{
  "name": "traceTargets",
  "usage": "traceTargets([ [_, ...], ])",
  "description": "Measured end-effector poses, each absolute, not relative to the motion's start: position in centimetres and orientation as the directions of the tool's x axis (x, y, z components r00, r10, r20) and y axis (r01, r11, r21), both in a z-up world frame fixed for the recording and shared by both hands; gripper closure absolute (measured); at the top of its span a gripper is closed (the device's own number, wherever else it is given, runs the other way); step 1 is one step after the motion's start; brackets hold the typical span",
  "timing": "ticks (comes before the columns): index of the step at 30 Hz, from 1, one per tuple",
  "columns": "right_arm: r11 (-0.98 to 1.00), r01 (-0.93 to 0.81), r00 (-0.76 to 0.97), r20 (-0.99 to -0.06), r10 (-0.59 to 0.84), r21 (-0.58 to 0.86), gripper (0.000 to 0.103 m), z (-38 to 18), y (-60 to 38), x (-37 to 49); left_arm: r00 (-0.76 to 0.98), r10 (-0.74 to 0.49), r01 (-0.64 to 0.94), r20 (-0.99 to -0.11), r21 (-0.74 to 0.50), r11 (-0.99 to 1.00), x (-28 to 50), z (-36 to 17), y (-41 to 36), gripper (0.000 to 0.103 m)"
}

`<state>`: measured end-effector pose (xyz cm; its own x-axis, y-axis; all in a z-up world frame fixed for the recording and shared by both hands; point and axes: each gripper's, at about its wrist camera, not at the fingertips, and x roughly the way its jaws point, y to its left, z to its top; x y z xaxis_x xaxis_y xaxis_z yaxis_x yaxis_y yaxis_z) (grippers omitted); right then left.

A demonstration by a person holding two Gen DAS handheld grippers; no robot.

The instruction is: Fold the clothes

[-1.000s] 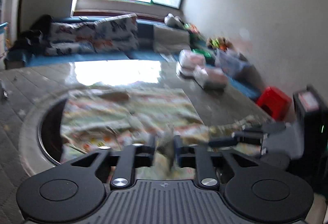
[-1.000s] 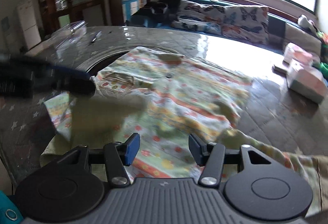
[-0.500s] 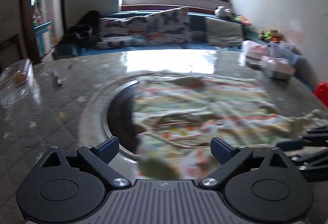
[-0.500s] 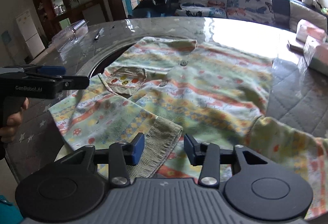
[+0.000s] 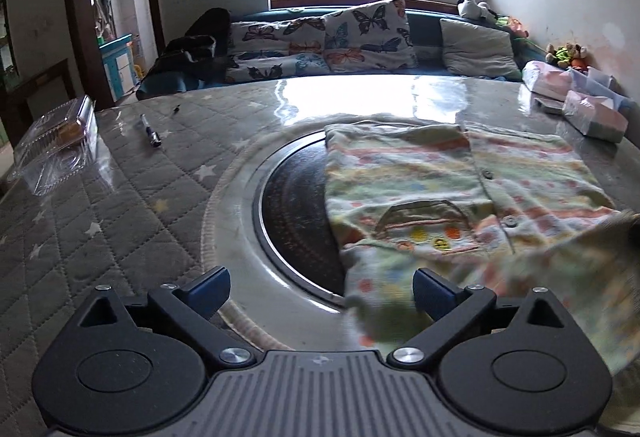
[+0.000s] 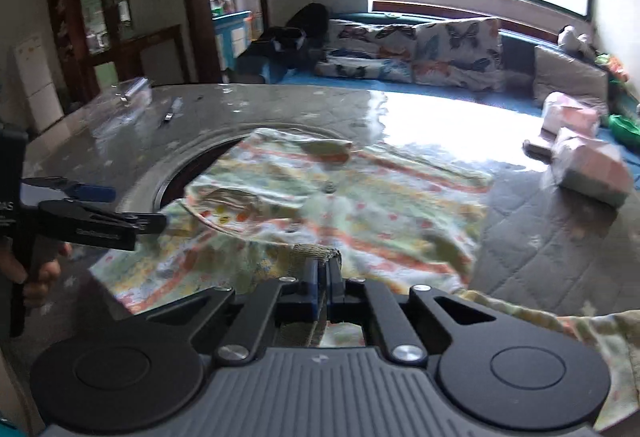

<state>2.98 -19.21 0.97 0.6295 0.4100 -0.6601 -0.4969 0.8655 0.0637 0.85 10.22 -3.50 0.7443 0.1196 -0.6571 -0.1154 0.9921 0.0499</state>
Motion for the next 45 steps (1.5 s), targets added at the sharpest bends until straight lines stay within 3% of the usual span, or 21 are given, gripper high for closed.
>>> traceTargets([
  [7,0.871,-0.487,0.597,-0.706,0.381,0.058,0.095,-1.2,-19.2,3.7,0.729,0.151,-0.137,-0.667,0.073,0.988,1.1,-4.2,10.8,0.003],
  [11,0.835,-0.543,0.565,-0.698,0.44,0.087,0.081,-0.5,-19.1,2.9,0.732,0.152,-0.134,-0.664,0.078,0.988,1.0,-3.9,10.7,0.003],
  [21,0.818,-0.571,0.539,-0.72,0.437,0.069,0.079,-1.8,-19.2,1.2,0.737,0.164,-0.138,-0.656,0.092,0.986,0.7,-3.2,10.4,0.002],
  [25,0.826,-0.558,0.533,-0.728,0.432,0.081,0.067,-2.3,-20.0,0.9,0.743,0.157,-0.133,-0.651,0.087,0.987,0.6,-2.7,10.1,0.001],
  [29,0.851,-0.516,0.569,-0.705,0.424,0.095,0.062,-1.6,-22.0,0.5,0.743,0.144,-0.12,-0.653,0.082,0.989,0.4,-2.5,9.6,0.0],
  [34,0.912,-0.402,0.647,-0.681,0.343,0.077,0.059,-0.4,-26.4,0.8,0.747,0.131,-0.11,-0.651,0.073,0.991,0.5,-2.2,9.1,0.0],
  [45,0.999,-0.05,0.736,-0.676,0.026,-0.016,0.05,-1.6,-37.4,3.1,0.729,0.125,-0.101,-0.673,0.075,0.992,0.8,-2.4,8.4,0.0],
])
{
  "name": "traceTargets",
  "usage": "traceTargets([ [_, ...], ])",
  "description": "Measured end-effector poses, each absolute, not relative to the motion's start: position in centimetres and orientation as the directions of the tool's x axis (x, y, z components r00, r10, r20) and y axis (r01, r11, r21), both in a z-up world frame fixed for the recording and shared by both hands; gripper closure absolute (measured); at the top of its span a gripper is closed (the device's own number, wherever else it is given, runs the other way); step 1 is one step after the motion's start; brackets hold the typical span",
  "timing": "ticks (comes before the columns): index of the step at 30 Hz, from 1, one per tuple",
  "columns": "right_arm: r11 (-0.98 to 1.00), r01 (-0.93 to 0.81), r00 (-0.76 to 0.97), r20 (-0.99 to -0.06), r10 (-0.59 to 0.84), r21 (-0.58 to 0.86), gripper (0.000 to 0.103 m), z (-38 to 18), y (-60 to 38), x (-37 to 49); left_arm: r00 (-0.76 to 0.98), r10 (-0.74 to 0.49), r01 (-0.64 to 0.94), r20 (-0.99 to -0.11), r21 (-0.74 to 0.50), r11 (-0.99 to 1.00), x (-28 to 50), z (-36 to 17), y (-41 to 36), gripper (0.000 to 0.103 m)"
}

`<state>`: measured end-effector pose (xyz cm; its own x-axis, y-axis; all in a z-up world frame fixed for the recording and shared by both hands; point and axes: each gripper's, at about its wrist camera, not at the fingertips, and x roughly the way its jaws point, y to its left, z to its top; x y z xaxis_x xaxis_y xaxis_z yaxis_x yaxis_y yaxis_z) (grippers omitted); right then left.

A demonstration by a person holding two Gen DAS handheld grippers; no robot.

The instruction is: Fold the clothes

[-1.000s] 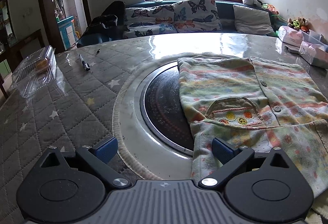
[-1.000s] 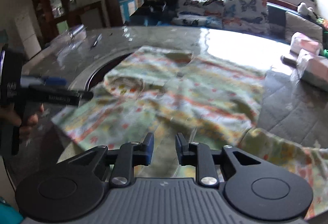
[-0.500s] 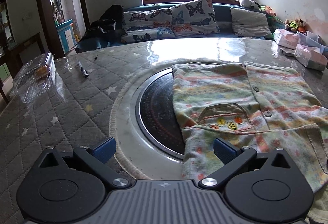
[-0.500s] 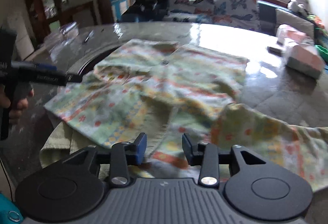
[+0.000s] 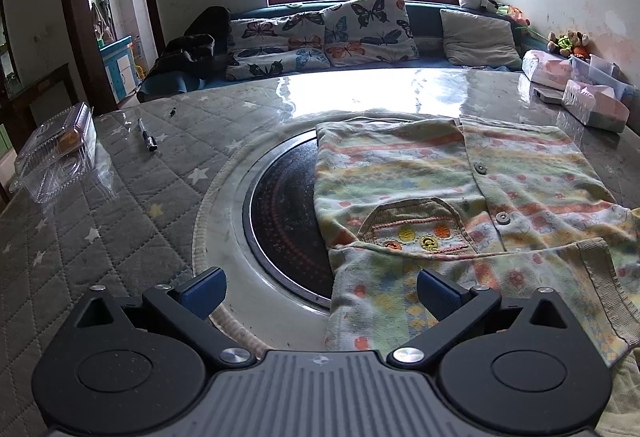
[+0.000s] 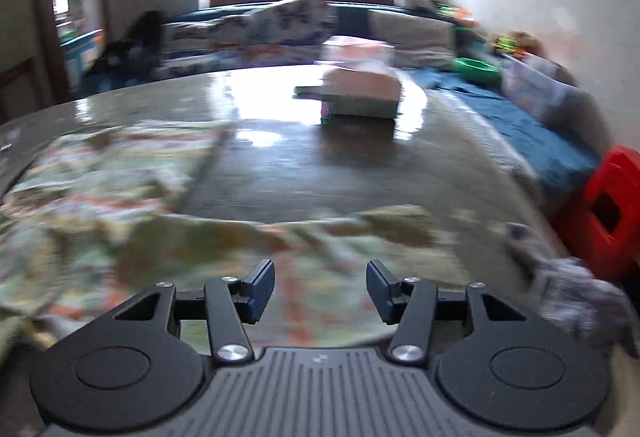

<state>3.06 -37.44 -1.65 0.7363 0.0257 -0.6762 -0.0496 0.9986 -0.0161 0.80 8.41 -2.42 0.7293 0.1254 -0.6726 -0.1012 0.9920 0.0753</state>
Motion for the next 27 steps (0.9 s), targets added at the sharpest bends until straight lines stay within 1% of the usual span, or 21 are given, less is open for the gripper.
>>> traceTargets([
  [3,1.0,0.015,0.737,-0.676,-0.027,-0.024,0.047,-2.2,-39.6,3.7,0.724,0.129,-0.105,-0.678,0.077,0.991,0.8,-2.4,8.4,0.0],
  [9,0.996,0.089,0.73,-0.68,-0.072,-0.01,0.047,-3.2,-42.1,4.5,0.717,0.137,-0.105,-0.683,0.088,0.991,0.9,-2.4,8.1,0.0],
  [12,0.995,0.098,0.719,-0.693,-0.054,0.024,0.047,-3.8,-42.7,4.9,0.714,0.139,-0.104,-0.686,0.093,0.99,0.9,-2.5,8.0,0.0],
  [18,0.994,0.105,0.726,-0.685,-0.055,0.032,0.048,-4.4,-42.8,4.8,0.709,0.142,-0.104,-0.691,0.096,0.99,0.9,-2.5,7.8,0.0],
  [19,0.994,0.104,0.727,-0.684,-0.054,0.033,0.05,-4.4,-42.7,4.7,0.709,0.14,-0.103,-0.691,0.095,0.99,0.9,-2.5,7.7,0.0],
  [21,0.994,0.103,0.73,-0.682,-0.048,0.04,0.057,-4.3,-42.6,4.6,0.71,0.138,-0.1,-0.69,0.095,0.99,0.9,-2.4,7.6,0.0],
  [23,0.993,0.103,0.732,-0.68,-0.037,0.057,0.074,-4.1,-42.6,4.5,0.711,0.137,-0.099,-0.69,0.095,0.991,0.8,-2.4,7.5,0.0],
  [24,0.993,0.103,0.732,-0.681,-0.033,0.063,0.076,-4.0,-42.6,4.4,0.711,0.136,-0.099,-0.689,0.093,0.991,0.8,-2.4,7.5,0.0],
  [25,0.993,0.102,0.731,-0.682,-0.029,0.066,0.081,-4.0,-42.5,4.4,0.712,0.135,-0.098,-0.689,0.093,0.991,0.8,-2.3,7.5,0.0],
  [26,0.992,0.101,0.732,-0.681,-0.027,0.07,0.088,-4.0,-42.5,4.3,0.713,0.135,-0.098,-0.688,0.092,0.991,0.8,-2.3,7.5,0.0],
  [27,0.992,0.103,0.735,-0.678,-0.023,0.078,0.09,-3.9,-42.4,4.2,0.715,0.134,-0.097,-0.687,0.092,0.991,0.7,-2.3,7.5,0.0],
])
